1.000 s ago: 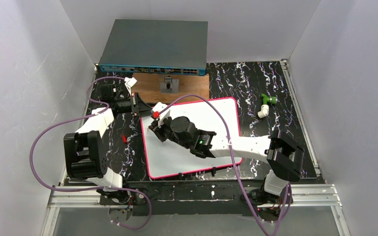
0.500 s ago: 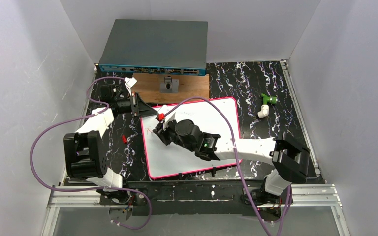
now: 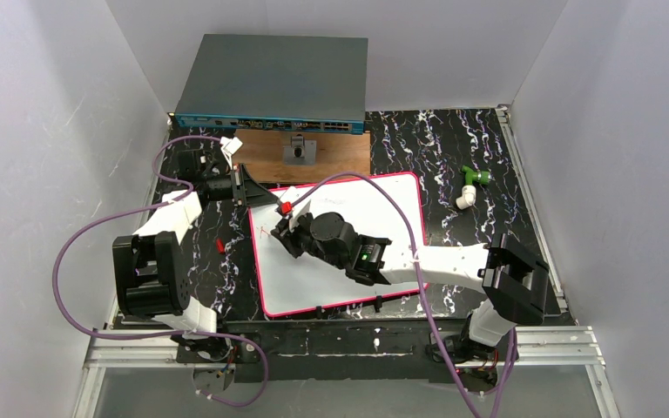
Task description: Write a sentence on the whiteboard
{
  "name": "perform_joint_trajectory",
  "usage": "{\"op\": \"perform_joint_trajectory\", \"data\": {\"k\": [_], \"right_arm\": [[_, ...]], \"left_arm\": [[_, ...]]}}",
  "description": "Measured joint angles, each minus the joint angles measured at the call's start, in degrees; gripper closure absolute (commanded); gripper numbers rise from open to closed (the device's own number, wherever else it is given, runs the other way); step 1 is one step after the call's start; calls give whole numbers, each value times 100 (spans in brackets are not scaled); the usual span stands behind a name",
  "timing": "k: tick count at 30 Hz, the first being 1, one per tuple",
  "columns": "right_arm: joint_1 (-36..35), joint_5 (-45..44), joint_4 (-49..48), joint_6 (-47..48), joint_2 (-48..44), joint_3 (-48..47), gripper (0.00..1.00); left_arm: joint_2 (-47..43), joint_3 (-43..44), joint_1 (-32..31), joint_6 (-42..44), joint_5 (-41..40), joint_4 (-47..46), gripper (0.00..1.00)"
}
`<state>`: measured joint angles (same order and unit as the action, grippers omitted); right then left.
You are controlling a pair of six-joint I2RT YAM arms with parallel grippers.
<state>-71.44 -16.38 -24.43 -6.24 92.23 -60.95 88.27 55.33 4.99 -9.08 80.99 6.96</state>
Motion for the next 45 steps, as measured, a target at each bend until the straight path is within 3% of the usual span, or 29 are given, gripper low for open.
{"op": "perform_joint_trajectory", "data": {"k": [45], "right_arm": [[70, -179, 157, 190, 116, -356, 99]], "left_arm": [[-42, 55, -26, 74, -61, 138, 100]]}}
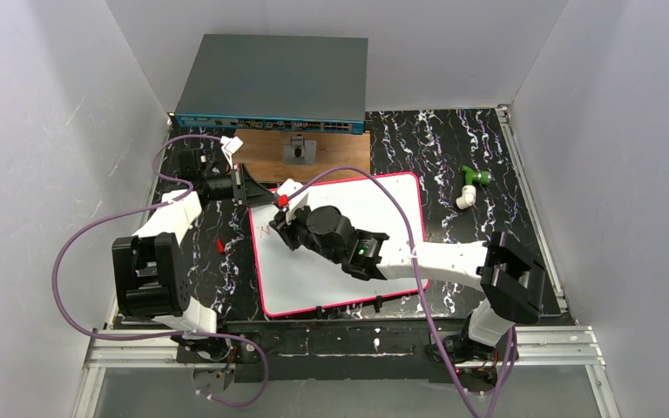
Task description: Write a sentence on the whiteboard
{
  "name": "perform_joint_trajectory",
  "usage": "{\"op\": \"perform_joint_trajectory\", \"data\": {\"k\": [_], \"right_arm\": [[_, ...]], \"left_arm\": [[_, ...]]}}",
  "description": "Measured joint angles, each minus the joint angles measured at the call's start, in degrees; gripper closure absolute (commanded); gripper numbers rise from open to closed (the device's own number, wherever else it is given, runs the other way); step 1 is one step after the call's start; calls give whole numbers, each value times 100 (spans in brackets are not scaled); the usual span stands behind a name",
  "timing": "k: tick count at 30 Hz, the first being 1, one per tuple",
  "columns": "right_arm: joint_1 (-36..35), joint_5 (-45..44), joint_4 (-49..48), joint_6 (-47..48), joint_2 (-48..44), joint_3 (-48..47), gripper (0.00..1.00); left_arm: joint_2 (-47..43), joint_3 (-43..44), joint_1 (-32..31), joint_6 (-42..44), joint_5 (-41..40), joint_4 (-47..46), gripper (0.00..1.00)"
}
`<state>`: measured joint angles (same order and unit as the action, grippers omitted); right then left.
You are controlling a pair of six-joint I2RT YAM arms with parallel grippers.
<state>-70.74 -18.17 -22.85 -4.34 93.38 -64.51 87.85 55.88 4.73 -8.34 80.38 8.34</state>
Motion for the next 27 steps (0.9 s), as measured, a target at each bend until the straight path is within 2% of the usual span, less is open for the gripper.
{"op": "perform_joint_trajectory", "data": {"k": [27], "right_arm": [[0, -87, 44, -330, -341, 444, 99]], "left_arm": [[-11, 13, 0, 90, -9, 111, 100]]}}
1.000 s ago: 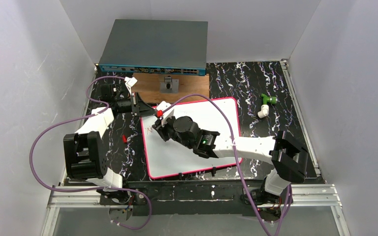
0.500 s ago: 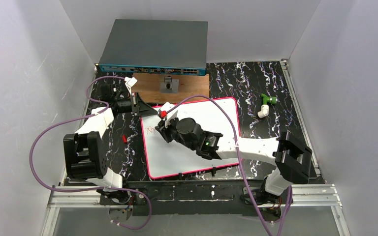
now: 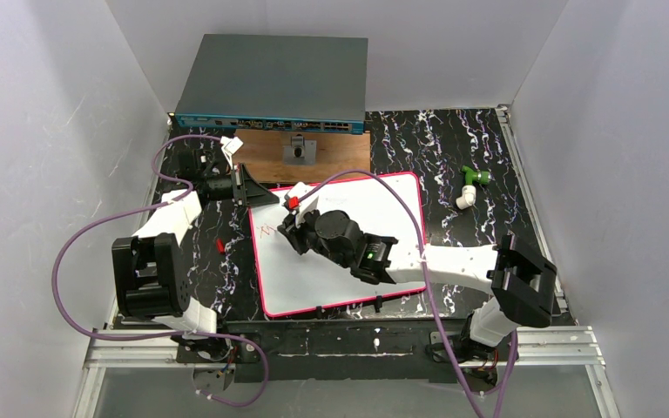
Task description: Write a sentence on the whiteboard
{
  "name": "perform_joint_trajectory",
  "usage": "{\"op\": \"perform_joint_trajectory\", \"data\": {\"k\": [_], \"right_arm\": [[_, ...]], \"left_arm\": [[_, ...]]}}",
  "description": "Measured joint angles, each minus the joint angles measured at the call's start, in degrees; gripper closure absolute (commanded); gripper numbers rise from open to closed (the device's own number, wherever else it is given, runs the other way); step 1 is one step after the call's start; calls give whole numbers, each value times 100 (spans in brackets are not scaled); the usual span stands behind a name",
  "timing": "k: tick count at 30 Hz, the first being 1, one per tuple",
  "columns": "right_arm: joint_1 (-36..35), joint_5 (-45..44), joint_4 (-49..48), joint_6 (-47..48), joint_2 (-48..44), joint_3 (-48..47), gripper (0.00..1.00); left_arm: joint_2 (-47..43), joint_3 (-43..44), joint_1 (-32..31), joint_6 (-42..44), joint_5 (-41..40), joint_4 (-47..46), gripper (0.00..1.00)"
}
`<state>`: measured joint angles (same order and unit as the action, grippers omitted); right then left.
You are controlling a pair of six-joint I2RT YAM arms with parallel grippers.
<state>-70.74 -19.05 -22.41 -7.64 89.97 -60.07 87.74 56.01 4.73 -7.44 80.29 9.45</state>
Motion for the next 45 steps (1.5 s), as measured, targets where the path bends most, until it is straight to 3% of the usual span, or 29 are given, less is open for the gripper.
{"op": "perform_joint_trajectory", "data": {"k": [14, 19, 26, 35, 45], "right_arm": [[-160, 52, 446, 262, -313, 24, 99], [-363, 155, 892, 374, -1174, -435, 99], [-365, -678, 1036, -50, -2037, 164, 99], [579, 190, 1279, -761, -2734, 846, 99], [667, 448, 1410, -765, -2776, 844, 99]], "left_arm": [[-11, 31, 0, 79, -24, 101, 100], [-61, 33, -4, 85, -81, 129, 100], [-227, 31, -59, -28, -260, 103, 100], [-400, -11, -118, -262, -437, -44, 100], [-400, -20, -122, -306, -470, -57, 100]]}}
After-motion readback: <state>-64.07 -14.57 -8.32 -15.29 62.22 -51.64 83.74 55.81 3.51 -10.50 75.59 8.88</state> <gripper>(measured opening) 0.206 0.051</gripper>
